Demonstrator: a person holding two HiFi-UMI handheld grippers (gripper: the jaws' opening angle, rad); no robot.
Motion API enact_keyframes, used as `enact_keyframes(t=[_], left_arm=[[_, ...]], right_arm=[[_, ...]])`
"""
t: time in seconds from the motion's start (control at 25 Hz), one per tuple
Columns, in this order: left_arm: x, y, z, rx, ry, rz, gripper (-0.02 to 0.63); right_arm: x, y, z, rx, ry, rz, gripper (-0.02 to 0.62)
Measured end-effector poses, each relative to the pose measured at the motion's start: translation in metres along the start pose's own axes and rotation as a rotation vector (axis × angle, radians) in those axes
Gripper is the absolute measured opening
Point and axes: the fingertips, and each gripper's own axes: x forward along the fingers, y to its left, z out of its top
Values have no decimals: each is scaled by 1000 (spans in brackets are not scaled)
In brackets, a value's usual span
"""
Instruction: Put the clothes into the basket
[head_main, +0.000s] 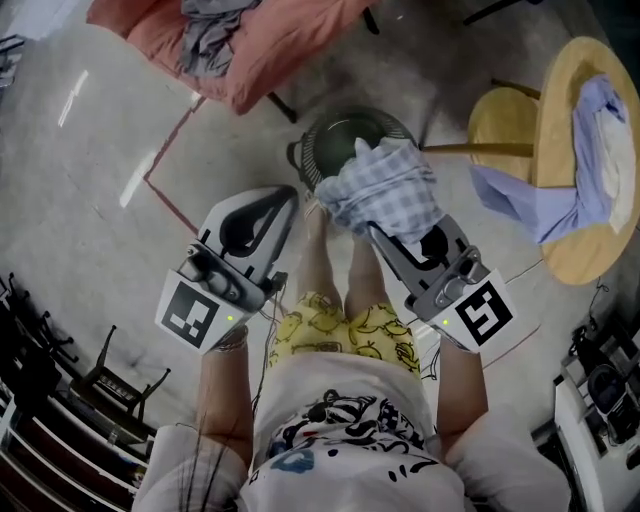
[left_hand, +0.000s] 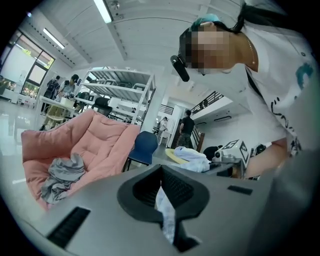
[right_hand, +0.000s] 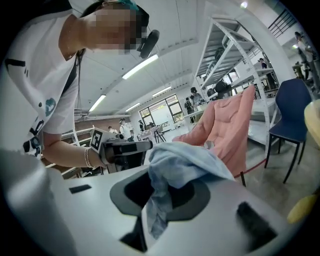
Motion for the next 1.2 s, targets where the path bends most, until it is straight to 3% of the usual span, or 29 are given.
enact_keyframes(t=[0.4,0.92,1.04,1.2], left_arm=[[18,17,-54,-33,23,33,15],[20,31,-86,-63,45,73,15],[19,30,-91,-73,46,72,15],[18,30,-96,-78,56,74,15]], right_arm=[[14,-28,-70,25,92,4,74],[26,-55,-138,128,242,-114,75],[26,-58,-158,196,305,-141,170],[21,-64,-181,252,405,-204,196]])
